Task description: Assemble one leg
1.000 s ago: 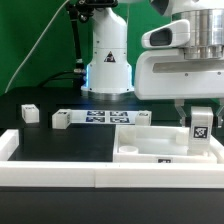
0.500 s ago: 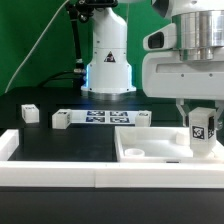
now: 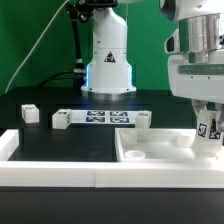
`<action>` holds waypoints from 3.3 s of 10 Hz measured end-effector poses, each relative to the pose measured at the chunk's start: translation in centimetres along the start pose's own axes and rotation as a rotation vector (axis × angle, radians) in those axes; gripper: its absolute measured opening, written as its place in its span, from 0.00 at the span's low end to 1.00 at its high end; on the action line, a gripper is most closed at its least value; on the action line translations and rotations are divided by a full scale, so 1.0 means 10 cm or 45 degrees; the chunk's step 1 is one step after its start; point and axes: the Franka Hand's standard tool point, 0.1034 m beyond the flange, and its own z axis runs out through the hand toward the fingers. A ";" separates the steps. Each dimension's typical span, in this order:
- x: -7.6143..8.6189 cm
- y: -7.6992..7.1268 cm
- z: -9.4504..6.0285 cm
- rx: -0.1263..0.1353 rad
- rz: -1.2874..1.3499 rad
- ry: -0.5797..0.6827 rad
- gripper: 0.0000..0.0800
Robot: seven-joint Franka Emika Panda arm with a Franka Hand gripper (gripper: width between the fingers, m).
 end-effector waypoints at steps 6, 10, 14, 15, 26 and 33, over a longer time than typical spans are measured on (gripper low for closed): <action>0.11 -0.04 -0.01 -0.007 -0.485 -0.003 0.79; 0.00 -0.05 0.00 -0.031 -1.000 0.038 0.81; 0.00 0.02 0.04 -0.094 -1.557 0.078 0.81; 0.00 0.01 0.03 -0.100 -1.622 0.073 0.81; 0.02 0.00 0.03 -0.114 -1.726 0.070 0.36; 0.03 -0.01 0.04 -0.031 -0.667 0.052 0.36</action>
Offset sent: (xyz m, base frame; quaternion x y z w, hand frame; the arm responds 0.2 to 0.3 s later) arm 0.0126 -0.0084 -0.0009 0.0018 -0.0288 -0.1131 0.9932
